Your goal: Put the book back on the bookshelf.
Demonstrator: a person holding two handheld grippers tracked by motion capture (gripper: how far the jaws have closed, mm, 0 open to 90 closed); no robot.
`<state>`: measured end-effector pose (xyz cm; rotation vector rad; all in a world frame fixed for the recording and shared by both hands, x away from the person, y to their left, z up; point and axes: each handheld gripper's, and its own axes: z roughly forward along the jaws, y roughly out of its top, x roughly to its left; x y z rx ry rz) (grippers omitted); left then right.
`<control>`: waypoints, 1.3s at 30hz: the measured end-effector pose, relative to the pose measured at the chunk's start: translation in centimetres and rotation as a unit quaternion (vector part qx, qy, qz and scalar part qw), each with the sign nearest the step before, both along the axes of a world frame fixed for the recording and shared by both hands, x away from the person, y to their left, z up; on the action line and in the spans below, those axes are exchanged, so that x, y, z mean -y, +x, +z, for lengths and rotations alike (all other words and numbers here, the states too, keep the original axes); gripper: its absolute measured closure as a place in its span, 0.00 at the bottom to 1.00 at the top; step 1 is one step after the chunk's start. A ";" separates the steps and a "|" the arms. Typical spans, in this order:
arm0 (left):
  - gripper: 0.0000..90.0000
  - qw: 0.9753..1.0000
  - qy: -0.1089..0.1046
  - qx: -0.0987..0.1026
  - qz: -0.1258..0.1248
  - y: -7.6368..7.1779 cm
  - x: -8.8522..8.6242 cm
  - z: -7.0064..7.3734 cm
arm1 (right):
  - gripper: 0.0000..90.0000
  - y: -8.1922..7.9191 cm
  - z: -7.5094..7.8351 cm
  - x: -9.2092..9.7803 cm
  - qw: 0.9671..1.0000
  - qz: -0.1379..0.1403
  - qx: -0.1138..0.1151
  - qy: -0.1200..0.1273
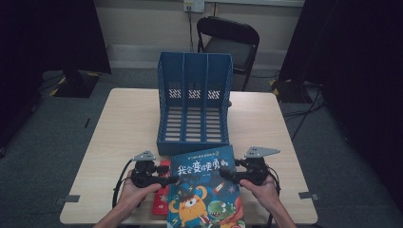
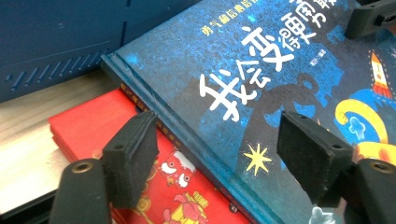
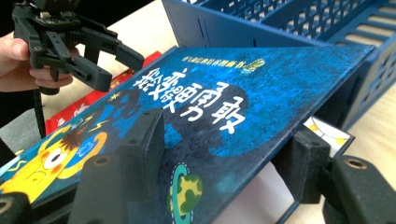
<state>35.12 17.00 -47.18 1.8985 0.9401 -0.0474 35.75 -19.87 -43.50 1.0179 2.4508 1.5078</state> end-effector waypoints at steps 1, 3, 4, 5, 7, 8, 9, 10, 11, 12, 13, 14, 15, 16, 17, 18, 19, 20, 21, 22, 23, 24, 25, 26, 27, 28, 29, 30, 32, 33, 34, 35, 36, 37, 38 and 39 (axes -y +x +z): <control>0.30 1.000 0.000 -0.001 -0.003 0.0 0.1 0.0 | 0.43 -0.1 -0.1 0.1 1.000 0.000 -0.001 0.001; 0.30 1.000 0.000 -0.003 -0.008 -0.1 0.2 0.0 | 0.43 -0.3 -0.1 0.3 1.000 0.001 -0.006 -0.001; 0.30 1.000 -0.002 -0.001 -0.011 -0.1 0.3 0.0 | 0.43 -0.5 -0.1 0.5 1.000 0.005 -0.008 -0.003; 0.29 1.000 0.000 -0.001 -0.011 -0.2 0.4 0.0 | 0.43 -0.6 -0.2 0.6 1.000 0.005 -0.007 -0.003; 0.28 1.000 -0.006 -0.004 -0.016 -0.2 0.5 0.0 | 0.43 -1.0 -0.2 0.8 1.000 0.009 -0.006 -0.007; 0.28 1.000 -0.010 -0.006 -0.016 -0.1 0.6 0.0 | 0.43 -1.1 -0.2 0.9 1.000 0.011 -0.005 -0.008; 0.28 1.000 -0.013 -0.008 -0.017 -0.1 0.6 -0.1 | 0.43 -1.1 -0.3 0.8 1.000 0.013 -0.005 -0.011; 0.28 1.000 -0.012 -0.009 -0.017 -0.1 0.7 0.0 | 0.43 -1.2 -0.2 0.8 1.000 0.018 0.001 -0.011; 0.29 1.000 -0.008 -0.007 -0.021 -0.1 0.8 0.0 | 0.42 -1.3 -0.1 0.7 1.000 0.017 0.002 -0.012; 0.32 1.000 -0.006 -0.009 -0.020 0.0 0.9 0.1 | 0.42 -1.3 -0.2 0.5 1.000 0.007 0.003 -0.020; 0.33 1.000 -0.011 -0.013 -0.022 0.1 0.8 0.0 | 0.42 -1.2 -0.3 0.5 1.000 0.007 0.000 -0.021; 0.35 0.999 -0.015 -0.018 -0.022 0.2 0.6 0.0 | 0.42 -1.1 -0.5 0.6 1.000 0.008 -0.001 -0.017; 0.37 0.999 -0.021 -0.024 -0.022 0.3 0.5 -0.1 | 0.42 -1.1 -0.5 0.5 1.000 0.009 -0.001 -0.018; 0.40 0.999 -0.034 -0.036 -0.022 0.6 0.3 -0.2 | 0.42 -1.1 -0.4 0.5 1.000 0.008 -0.002 -0.020; 0.41 0.998 -0.040 -0.040 -0.024 0.7 0.2 -0.2 | 0.42 -1.1 -0.3 0.4 1.000 0.008 -0.003 -0.023; 0.42 0.998 -0.043 -0.043 -0.023 0.7 0.3 -0.3 | 0.42 -1.1 -0.2 0.3 1.000 0.005 -0.002 -0.027; 0.41 0.997 -0.049 -0.049 -0.022 0.8 0.3 -0.3 | 0.42 -1.0 -0.1 0.1 1.000 0.002 -0.002 -0.031; 0.41 0.997 -0.051 -0.052 -0.021 0.8 0.3 -0.3 | 0.42 -0.9 0.0 0.0 1.000 0.000 -0.001 -0.030; 0.41 0.997 -0.053 -0.055 -0.022 0.9 0.3 -0.3 | 0.42 -0.9 0.0 -0.1 1.000 -0.001 -0.001 -0.031; 0.42 0.996 -0.063 -0.062 -0.020 1.0 0.2 -0.3 | 0.42 -0.8 0.1 -0.2 0.999 -0.005 -0.001 -0.033; 0.43 0.996 -0.067 -0.063 -0.021 1.1 0.2 -0.2 | 0.42 -0.7 0.2 -0.4 0.999 -0.009 0.001 -0.032; 0.44 0.995 -0.070 -0.066 -0.019 1.2 0.1 -0.2 | 0.42 -0.6 0.3 -0.6 0.999 -0.012 0.004 -0.032; 0.45 0.995 -0.073 -0.066 -0.019 1.3 0.1 -0.1 | 0.42 -0.5 0.4 -0.7 0.999 -0.015 0.007 -0.034; 0.47 0.995 -0.075 -0.067 -0.019 1.4 0.0 0.1 | 0.42 -0.4 0.6 -0.8 0.999 -0.019 0.008 -0.035; 0.48 0.994 -0.081 -0.064 -0.018 1.5 -0.1 0.1 | 0.43 -0.3 0.7 -0.8 0.999 -0.021 0.010 -0.036; 0.50 0.994 -0.086 -0.067 -0.017 1.5 -0.2 0.2 | 0.43 -0.2 0.9 -0.8 0.999 -0.023 0.010 -0.036; 0.51 0.994 -0.088 -0.069 -0.014 1.6 -0.2 0.2 | 0.43 -0.1 1.0 -0.8 0.999 -0.026 0.010 -0.035; 0.51 0.994 -0.086 -0.067 -0.015 1.7 -0.2 0.2 | 0.43 -0.1 1.1 -0.9 0.999 -0.028 0.009 -0.037; 0.51 0.994 -0.084 -0.067 -0.013 1.8 -0.2 0.6 | 0.43 0.1 1.3 -1.0 0.999 -0.032 0.009 -0.039; 0.51 0.994 -0.084 -0.062 -0.015 1.8 -0.3 0.8 | 0.43 0.1 1.4 -1.0 0.999 -0.035 0.007 -0.038; 0.52 0.994 -0.086 -0.060 -0.013 1.9 -0.3 1.1 | 0.43 0.1 1.5 -1.0 0.999 -0.038 0.009 -0.036; 0.53 0.994 -0.090 -0.056 -0.013 2.0 -0.4 1.3 | 0.43 0.1 1.7 -1.0 0.999 -0.040 0.011 -0.034; 0.54 0.994 -0.095 -0.052 -0.012 2.0 -0.4 1.6 | 0.43 0.2 1.9 -1.0 0.998 -0.041 0.014 -0.034; 0.55 0.994 -0.097 -0.048 -0.010 2.1 -0.5 1.8 | 0.43 0.2 2.1 -1.0 0.998 -0.045 0.018 -0.033; 0.56 0.994 -0.098 -0.047 -0.010 2.1 -0.5 2.0 | 0.43 0.2 2.4 -1.1 0.998 -0.045 0.022 -0.033; 0.57 0.994 -0.105 -0.044 -0.009 2.2 -0.6 2.2 | 0.43 0.2 2.6 -1.1 0.998 -0.045 0.022 -0.034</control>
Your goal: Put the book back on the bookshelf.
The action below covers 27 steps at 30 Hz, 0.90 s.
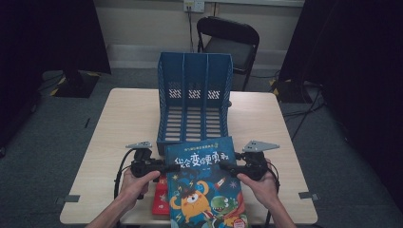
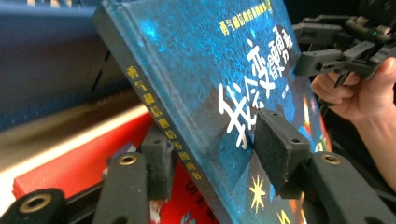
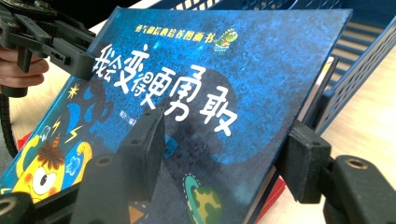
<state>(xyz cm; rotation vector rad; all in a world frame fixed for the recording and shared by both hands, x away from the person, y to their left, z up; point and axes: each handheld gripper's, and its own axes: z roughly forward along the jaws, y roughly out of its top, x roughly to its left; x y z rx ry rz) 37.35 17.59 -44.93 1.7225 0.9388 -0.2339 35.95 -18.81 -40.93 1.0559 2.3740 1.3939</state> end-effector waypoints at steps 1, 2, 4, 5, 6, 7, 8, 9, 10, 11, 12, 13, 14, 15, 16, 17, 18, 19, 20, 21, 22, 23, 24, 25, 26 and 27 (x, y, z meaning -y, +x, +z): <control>0.58 1.000 -0.002 0.003 0.001 0.1 0.0 0.2 | 0.43 0.1 0.3 0.0 1.000 -0.004 0.002 0.001; 0.59 1.000 -0.004 0.006 0.001 0.2 0.0 0.5 | 0.43 0.1 0.4 0.0 1.000 -0.005 0.002 0.001; 0.60 1.000 -0.011 0.012 0.006 0.3 0.1 0.8 | 0.43 0.2 0.7 0.0 1.000 -0.009 0.002 0.004; 0.60 1.000 -0.014 0.015 0.006 0.3 0.1 0.9 | 0.43 0.3 0.8 0.1 1.000 -0.013 0.002 0.006; 0.60 1.000 -0.014 0.017 0.006 0.4 0.2 1.1 | 0.43 0.3 0.9 0.1 1.000 -0.016 0.001 0.008; 0.60 1.000 -0.015 0.018 0.008 0.5 0.3 1.1 | 0.43 0.4 1.1 0.2 1.000 -0.019 0.003 0.009; 0.60 1.000 -0.019 0.020 0.007 0.6 0.3 1.3 | 0.43 0.4 1.1 0.2 1.000 -0.022 0.004 0.010; 0.61 0.999 -0.022 0.022 0.006 0.6 0.3 1.4 | 0.43 0.5 1.2 0.2 1.000 -0.024 0.005 0.013; 0.62 0.999 -0.025 0.024 0.005 0.6 0.3 1.6 | 0.43 0.5 1.4 0.2 1.000 -0.026 0.005 0.014; 0.63 0.999 -0.027 0.026 0.005 0.7 0.3 1.8 | 0.43 0.5 1.5 0.3 0.999 -0.028 0.006 0.016; 0.63 0.999 -0.029 0.028 0.003 0.7 0.3 2.0 | 0.43 0.6 1.6 0.3 0.999 -0.030 0.007 0.017; 0.64 0.999 -0.034 0.029 0.005 0.8 0.4 2.2 | 0.43 0.6 1.8 0.3 0.999 -0.031 0.008 0.019; 0.65 0.999 -0.042 0.029 0.004 0.8 0.4 2.4 | 0.43 0.6 1.9 0.3 0.999 -0.032 0.009 0.020; 0.65 0.999 -0.043 0.030 0.004 0.9 0.5 2.6 | 0.43 0.6 2.1 0.4 0.999 -0.033 0.011 0.022; 0.65 0.999 -0.041 0.035 0.002 0.9 0.6 2.9 | 0.43 0.5 2.3 0.4 0.999 -0.035 0.015 0.023; 0.65 0.998 -0.045 0.035 -0.001 1.0 0.7 3.0 | 0.43 0.4 2.5 0.3 0.999 -0.037 0.021 0.022; 0.66 0.998 -0.047 0.036 -0.010 1.0 1.0 3.2 | 0.43 0.3 2.6 0.3 0.999 -0.036 0.022 0.023; 0.66 0.998 -0.054 0.038 -0.006 0.9 1.3 3.5 | 0.43 0.3 2.8 0.1 0.999 -0.032 0.025 0.023; 0.66 0.997 -0.064 0.036 0.013 0.8 1.4 3.7 | 0.44 0.2 3.0 -0.1 0.999 -0.029 0.028 0.023; 0.68 0.996 -0.083 0.031 0.019 0.8 1.4 3.9 | 0.44 0.1 3.3 -0.2 0.998 -0.036 0.034 0.028; 0.70 0.995 -0.096 0.029 0.014 1.0 1.2 4.0 | 0.44 0.0 3.6 -0.2 0.998 -0.043 0.041 0.032; 0.72 0.995 -0.098 0.028 0.009 1.1 1.2 4.2 | 0.44 0.1 3.9 -0.2 0.997 -0.042 0.044 0.036; 0.73 0.995 -0.099 0.030 0.005 1.2 1.1 4.4 | 0.44 0.1 4.1 -0.2 0.998 -0.042 0.044 0.035; 0.73 0.995 -0.099 0.035 0.003 1.3 1.1 4.8 | 0.44 0.2 4.4 -0.3 0.998 -0.041 0.045 0.033; 0.74 0.994 -0.099 0.037 0.002 1.3 1.1 5.0 | 0.44 0.4 4.7 -0.3 0.998 -0.041 0.045 0.032; 0.74 0.994 -0.098 0.041 0.002 1.3 1.1 5.3 | 0.44 0.4 4.9 -0.3 0.998 -0.040 0.044 0.033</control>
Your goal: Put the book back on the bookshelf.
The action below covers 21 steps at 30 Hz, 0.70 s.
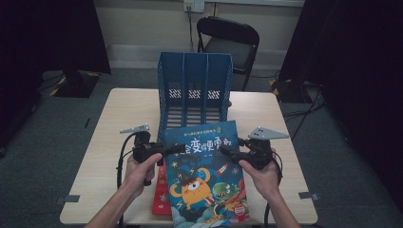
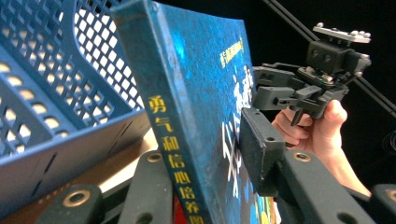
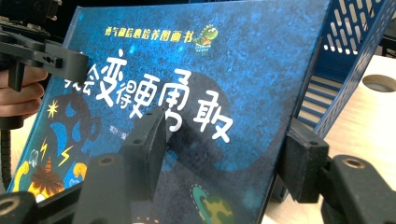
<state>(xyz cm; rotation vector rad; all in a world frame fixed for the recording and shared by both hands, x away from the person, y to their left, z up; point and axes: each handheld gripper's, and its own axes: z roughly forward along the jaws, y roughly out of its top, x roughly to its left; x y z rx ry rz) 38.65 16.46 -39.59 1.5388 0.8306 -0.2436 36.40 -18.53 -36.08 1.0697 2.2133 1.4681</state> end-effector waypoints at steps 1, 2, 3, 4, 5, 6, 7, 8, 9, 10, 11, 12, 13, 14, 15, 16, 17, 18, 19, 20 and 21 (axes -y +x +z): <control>0.74 1.000 0.003 0.005 0.000 0.0 0.0 0.4 | 0.44 0.1 0.2 0.0 1.000 0.000 0.001 0.002; 0.75 1.000 0.003 0.008 0.001 0.1 0.0 0.8 | 0.44 0.3 0.4 0.0 1.000 -0.001 0.003 0.004; 0.75 1.000 0.003 0.010 0.002 0.1 0.0 1.0 | 0.44 0.4 0.6 0.0 1.000 0.000 0.004 0.006; 0.75 1.000 0.004 0.012 0.003 0.2 0.1 1.3 | 0.44 0.4 0.8 0.0 1.000 0.000 0.005 0.007; 0.76 1.000 0.004 0.019 0.003 0.2 0.1 1.8 | 0.44 0.5 1.0 0.0 1.000 -0.001 0.007 0.010; 0.76 1.000 0.010 0.023 0.005 0.2 0.1 2.1 | 0.44 0.6 1.3 0.0 1.000 -0.002 0.012 0.011; 0.76 1.000 0.008 0.024 0.006 0.3 0.2 2.6 | 0.44 0.7 1.5 -0.1 1.000 -0.005 0.015 0.007; 0.77 1.000 0.008 0.029 0.004 0.3 0.1 2.9 | 0.44 0.7 1.8 -0.1 1.000 -0.005 0.017 0.012; 0.77 0.999 0.011 0.032 0.004 0.3 0.1 3.3 | 0.44 0.8 2.0 -0.1 1.000 -0.005 0.022 0.013; 0.78 0.999 0.011 0.035 0.001 0.4 0.1 3.6 | 0.44 0.8 2.3 -0.2 1.000 -0.005 0.028 0.012; 0.79 0.999 0.011 0.038 -0.001 0.4 0.1 3.9 | 0.44 0.8 2.6 -0.2 0.999 -0.006 0.031 0.010; 0.79 0.999 0.010 0.041 -0.002 0.4 0.0 4.2 | 0.44 0.9 2.9 -0.3 0.999 -0.006 0.034 0.009; 0.80 0.999 0.009 0.042 -0.003 0.5 0.0 4.5 | 0.44 0.9 3.2 -0.4 0.999 -0.007 0.038 0.008; 0.81 0.999 0.007 0.044 -0.003 0.5 0.0 4.7 | 0.44 1.0 3.5 -0.4 0.999 -0.008 0.042 0.007; 0.81 0.999 0.009 0.049 -0.005 0.5 -0.1 4.9 | 0.44 1.1 3.7 -0.5 0.999 -0.009 0.045 0.008; 0.82 0.999 0.010 0.053 -0.004 0.6 0.0 5.1 | 0.44 1.2 3.9 -0.5 0.999 -0.010 0.046 0.010; 0.82 0.998 0.011 0.055 -0.004 0.6 0.0 5.2 | 0.44 1.2 4.0 -0.6 0.999 -0.011 0.048 0.011; 0.82 0.998 0.013 0.057 -0.002 0.6 0.0 5.3 | 0.44 1.3 4.1 -0.6 0.999 -0.012 0.050 0.011; 0.82 0.998 0.016 0.061 -0.003 0.7 -0.1 5.4 | 0.44 1.3 4.2 -0.7 0.998 -0.013 0.053 0.010; 0.82 0.998 0.015 0.068 -0.004 0.7 -0.1 5.6 | 0.44 1.4 4.3 -0.7 0.998 -0.014 0.055 0.011; 0.82 0.997 0.018 0.075 -0.007 0.7 -0.2 5.7 | 0.44 1.5 4.4 -0.8 0.998 -0.013 0.056 0.014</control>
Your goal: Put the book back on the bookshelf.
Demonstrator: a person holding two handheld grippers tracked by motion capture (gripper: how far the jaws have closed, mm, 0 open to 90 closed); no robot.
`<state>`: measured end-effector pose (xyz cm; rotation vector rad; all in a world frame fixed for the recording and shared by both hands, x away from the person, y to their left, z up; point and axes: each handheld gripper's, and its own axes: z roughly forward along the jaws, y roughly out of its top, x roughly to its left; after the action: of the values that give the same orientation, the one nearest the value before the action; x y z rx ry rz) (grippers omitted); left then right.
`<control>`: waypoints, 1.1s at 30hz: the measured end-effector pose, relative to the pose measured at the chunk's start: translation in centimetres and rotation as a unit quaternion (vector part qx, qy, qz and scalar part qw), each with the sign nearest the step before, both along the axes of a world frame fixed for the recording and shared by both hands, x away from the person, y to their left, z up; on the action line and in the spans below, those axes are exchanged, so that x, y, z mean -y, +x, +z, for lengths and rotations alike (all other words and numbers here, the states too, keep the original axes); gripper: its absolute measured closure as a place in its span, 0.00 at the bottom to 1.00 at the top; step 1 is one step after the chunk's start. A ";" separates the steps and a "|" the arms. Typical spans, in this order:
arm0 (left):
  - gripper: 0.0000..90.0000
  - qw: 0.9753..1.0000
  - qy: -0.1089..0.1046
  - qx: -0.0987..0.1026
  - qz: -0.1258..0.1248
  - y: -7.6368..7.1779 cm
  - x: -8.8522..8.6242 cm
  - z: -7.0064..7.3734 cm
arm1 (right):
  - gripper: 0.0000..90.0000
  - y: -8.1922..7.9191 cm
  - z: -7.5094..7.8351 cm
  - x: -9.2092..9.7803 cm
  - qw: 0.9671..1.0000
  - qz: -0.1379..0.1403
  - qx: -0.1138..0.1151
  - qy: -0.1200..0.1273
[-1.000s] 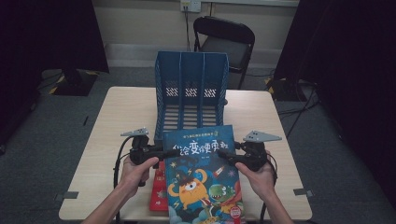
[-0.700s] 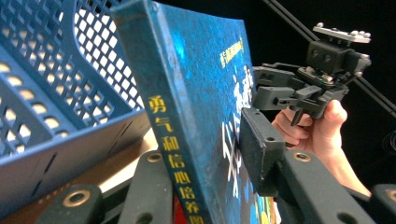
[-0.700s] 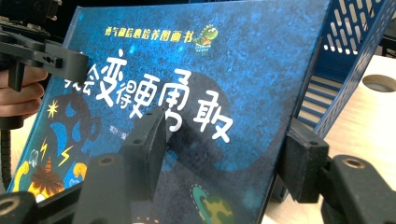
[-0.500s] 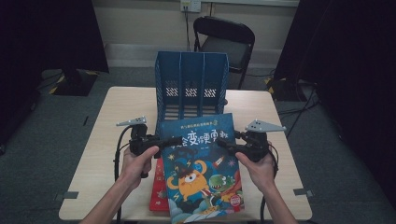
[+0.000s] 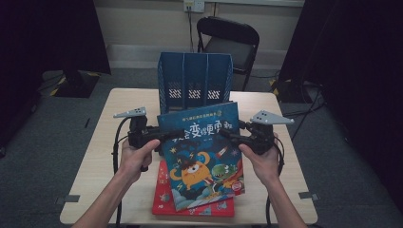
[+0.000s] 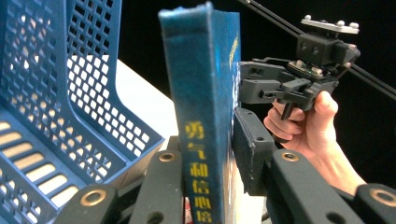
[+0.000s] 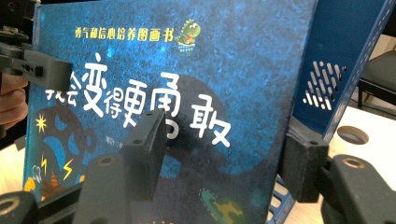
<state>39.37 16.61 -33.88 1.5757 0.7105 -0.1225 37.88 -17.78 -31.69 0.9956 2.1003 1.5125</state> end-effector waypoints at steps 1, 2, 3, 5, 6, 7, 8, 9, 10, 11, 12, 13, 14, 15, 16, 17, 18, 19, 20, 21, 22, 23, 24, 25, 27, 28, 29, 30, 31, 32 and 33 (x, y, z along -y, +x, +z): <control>0.82 1.000 0.001 0.009 -0.001 0.0 0.0 0.1 | 0.44 0.1 0.1 0.0 1.000 0.000 0.001 0.001; 0.82 1.000 0.004 0.021 -0.005 -0.1 0.0 0.3 | 0.44 0.2 0.2 -0.1 1.000 0.000 0.002 0.002; 0.83 1.000 0.002 0.026 -0.007 -0.1 0.0 0.5 | 0.44 0.2 0.4 -0.1 1.000 0.001 0.005 0.004; 0.84 1.000 0.002 0.030 -0.007 0.0 -0.1 0.8 | 0.45 0.3 0.7 -0.3 1.000 0.002 0.010 0.007; 0.84 0.999 0.005 0.033 -0.005 0.0 -0.1 1.0 | 0.45 0.3 0.9 -0.4 1.000 0.001 0.012 0.004; 0.85 0.999 0.004 0.039 -0.008 0.0 -0.1 1.3 | 0.45 0.3 1.1 -0.5 1.000 -0.002 0.018 0.003; 0.86 0.999 0.005 0.046 -0.010 -0.1 -0.1 1.6 | 0.45 0.3 1.3 -0.6 1.000 -0.003 0.022 0.003; 0.86 0.999 0.006 0.051 -0.009 -0.1 -0.1 1.9 | 0.45 0.4 1.5 -0.7 1.000 -0.003 0.023 0.004; 0.86 0.998 0.015 0.059 -0.010 -0.2 0.0 2.3 | 0.45 0.4 1.7 -0.7 1.000 -0.004 0.026 0.006; 0.86 0.998 0.019 0.061 -0.008 -0.5 0.1 2.7 | 0.45 0.4 1.8 -0.7 0.999 -0.004 0.030 0.008; 0.86 0.997 0.027 0.069 -0.009 -0.7 0.1 3.0 | 0.45 0.3 1.8 -0.7 0.999 -0.003 0.034 0.013; 0.86 0.997 0.032 0.074 -0.008 -0.9 0.1 3.1 | 0.45 0.2 1.8 -0.6 0.999 -0.002 0.039 0.017; 0.86 0.996 0.036 0.079 -0.006 -1.2 0.1 3.1 | 0.45 0.1 1.7 -0.6 0.999 0.001 0.042 0.018; 0.86 0.996 0.035 0.085 -0.006 -1.4 0.2 3.1 | 0.45 -0.1 1.6 -0.6 0.999 0.002 0.048 0.022; 0.86 0.995 0.034 0.096 -0.001 -1.8 0.3 3.0 | 0.45 -0.2 1.6 -0.5 0.998 0.003 0.050 0.023; 0.86 0.994 0.033 0.101 0.000 -2.0 0.4 2.9 | 0.45 -0.5 1.5 -0.4 0.998 0.004 0.052 0.025; 0.86 0.994 0.033 0.106 0.000 -2.3 0.5 2.9 | 0.45 -0.6 1.5 -0.4 0.998 0.004 0.053 0.026; 0.86 0.994 0.030 0.108 0.000 -2.5 0.6 2.9 | 0.45 -0.8 1.5 -0.2 0.998 0.006 0.055 0.026; 0.86 0.994 0.030 0.109 0.001 -2.7 0.7 2.9 | 0.46 -1.0 1.5 -0.1 0.998 0.007 0.056 0.026; 0.86 0.993 0.033 0.114 0.000 -2.9 0.8 3.0 | 0.46 -1.2 1.5 0.0 0.998 0.008 0.058 0.025; 0.86 0.993 0.034 0.112 -0.001 -3.2 0.9 3.1 | 0.47 -1.5 1.5 0.2 0.998 0.010 0.059 0.026; 0.86 0.993 0.035 0.114 -0.002 -3.4 1.0 3.2 | 0.47 -1.7 1.5 0.3 0.998 0.011 0.062 0.026; 0.86 0.992 0.041 0.122 -0.002 -3.7 1.1 3.3 | 0.47 -1.9 1.5 0.5 0.998 0.012 0.063 0.027; 0.86 0.991 0.041 0.125 0.000 -3.9 1.2 3.3 | 0.48 -2.2 1.3 0.7 0.997 0.014 0.067 0.032; 0.86 0.990 0.040 0.134 -0.002 -4.4 1.4 3.2 | 0.48 -2.6 1.2 1.0 0.997 0.015 0.076 0.032; 0.86 0.990 0.037 0.133 -0.003 -4.5 1.4 3.2 | 0.49 -2.8 1.1 1.1 0.996 0.016 0.078 0.031; 0.86 0.990 0.036 0.133 -0.004 -4.5 1.4 3.2 | 0.49 -2.9 1.1 1.2 0.996 0.014 0.080 0.030; 0.88 0.991 0.034 0.133 -0.004 -4.6 1.4 3.1 | 0.48 -3.1 1.0 1.4 0.996 0.010 0.081 0.023; 0.90 0.990 0.036 0.138 0.002 -4.7 1.4 3.1 | 0.47 -3.3 0.9 1.5 0.997 0.004 0.080 0.018; 0.90 0.990 0.037 0.139 0.007 -4.7 1.4 3.1 | 0.46 -3.3 0.7 1.7 0.997 0.002 0.079 0.011; 0.90 0.990 0.039 0.137 0.009 -4.7 1.4 3.1 | 0.45 -3.3 0.5 1.8 0.997 0.002 0.075 0.010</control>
<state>34.70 15.24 -30.78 1.6213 0.5172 0.1348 34.53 -19.61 -31.21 0.8569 1.9871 1.5618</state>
